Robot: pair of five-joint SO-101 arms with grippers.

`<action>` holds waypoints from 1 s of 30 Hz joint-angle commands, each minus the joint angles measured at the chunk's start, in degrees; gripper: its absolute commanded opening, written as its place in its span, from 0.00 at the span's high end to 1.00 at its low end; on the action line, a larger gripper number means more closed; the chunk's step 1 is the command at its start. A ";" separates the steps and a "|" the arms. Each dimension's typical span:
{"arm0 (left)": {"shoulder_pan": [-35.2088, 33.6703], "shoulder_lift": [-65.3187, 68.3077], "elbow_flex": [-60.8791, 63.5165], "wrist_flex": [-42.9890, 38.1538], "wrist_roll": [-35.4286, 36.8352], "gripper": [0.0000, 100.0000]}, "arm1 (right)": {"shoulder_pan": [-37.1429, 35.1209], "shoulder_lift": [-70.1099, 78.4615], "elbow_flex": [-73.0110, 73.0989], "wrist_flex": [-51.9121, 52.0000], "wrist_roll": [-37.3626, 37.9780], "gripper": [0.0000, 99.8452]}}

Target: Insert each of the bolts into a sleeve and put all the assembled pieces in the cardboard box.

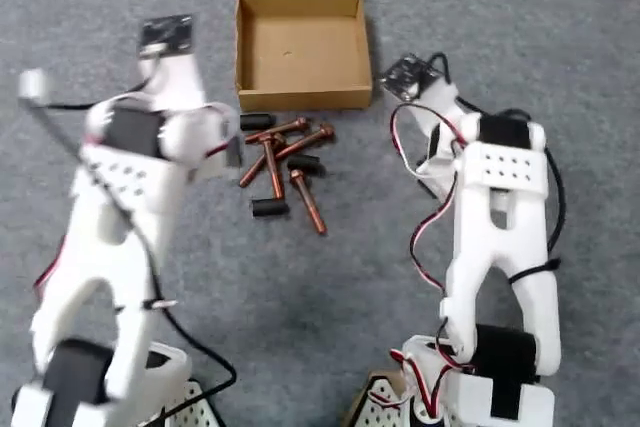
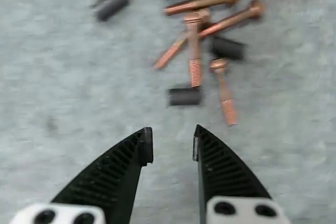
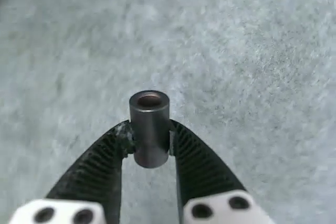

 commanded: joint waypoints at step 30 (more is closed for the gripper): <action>0.70 38.37 -13.01 -20.84 6.95 0.86 | -0.40 -0.04 25.54 -50.55 -20.92 1.00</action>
